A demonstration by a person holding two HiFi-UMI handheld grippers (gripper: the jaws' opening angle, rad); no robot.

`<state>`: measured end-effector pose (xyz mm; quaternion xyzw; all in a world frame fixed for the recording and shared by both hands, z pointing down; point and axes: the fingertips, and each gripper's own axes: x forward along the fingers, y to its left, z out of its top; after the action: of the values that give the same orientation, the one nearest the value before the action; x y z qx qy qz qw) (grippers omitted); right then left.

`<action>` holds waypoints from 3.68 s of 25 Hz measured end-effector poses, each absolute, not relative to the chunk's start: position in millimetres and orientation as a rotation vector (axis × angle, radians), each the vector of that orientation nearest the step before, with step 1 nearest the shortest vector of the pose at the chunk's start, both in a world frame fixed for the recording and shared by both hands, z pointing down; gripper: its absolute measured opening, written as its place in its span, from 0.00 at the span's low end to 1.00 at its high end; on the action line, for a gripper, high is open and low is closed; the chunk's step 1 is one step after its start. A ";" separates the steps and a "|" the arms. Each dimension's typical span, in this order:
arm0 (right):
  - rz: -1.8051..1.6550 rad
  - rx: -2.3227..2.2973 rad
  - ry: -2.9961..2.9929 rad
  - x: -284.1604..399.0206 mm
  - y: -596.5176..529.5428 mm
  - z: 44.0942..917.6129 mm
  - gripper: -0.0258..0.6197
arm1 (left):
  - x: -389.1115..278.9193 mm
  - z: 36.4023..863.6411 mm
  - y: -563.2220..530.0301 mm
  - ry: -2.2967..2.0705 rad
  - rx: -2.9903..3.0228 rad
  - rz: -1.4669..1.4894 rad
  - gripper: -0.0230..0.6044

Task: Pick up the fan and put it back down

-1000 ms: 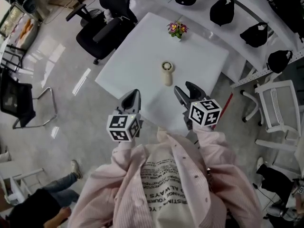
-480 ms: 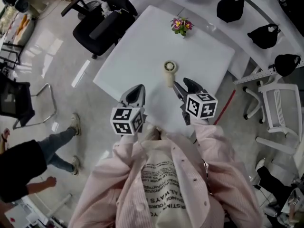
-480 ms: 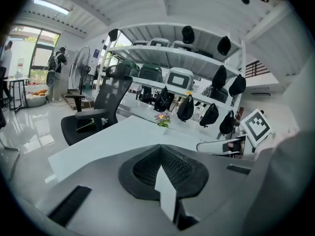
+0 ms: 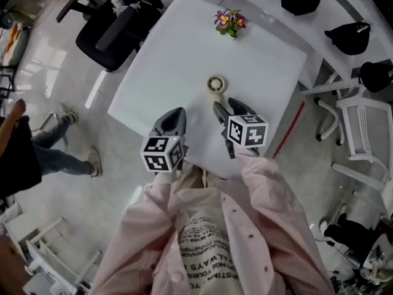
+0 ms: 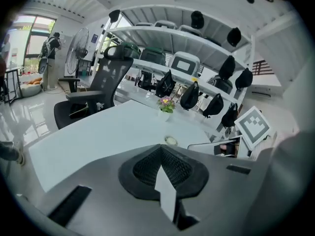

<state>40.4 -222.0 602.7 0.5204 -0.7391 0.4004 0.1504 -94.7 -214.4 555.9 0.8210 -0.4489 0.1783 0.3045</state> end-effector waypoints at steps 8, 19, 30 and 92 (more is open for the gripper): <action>1.079 1.514 -1.975 33.5 -242.0 637.1 0.37 | -89.0 590.1 -223.4 -1.127 2.135 0.503 0.04; 1.101 1.562 -1.827 27.7 -251.1 663.1 0.37 | -100.2 611.9 -227.1 -1.100 2.100 0.523 0.04; 1.083 1.542 -1.696 27.5 -247.7 676.3 0.33 | -103.8 614.4 -226.0 -1.086 2.100 0.526 0.04; 0.868 1.653 -2.329 70.6 -197.7 438.2 0.33 | -85.1 432.8 -211.1 -1.103 2.495 0.325 0.04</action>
<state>70.6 -197.7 438.2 0.5521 -0.7778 0.2900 0.0782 -85.1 -211.1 432.8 0.8907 -0.3936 0.1160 0.1958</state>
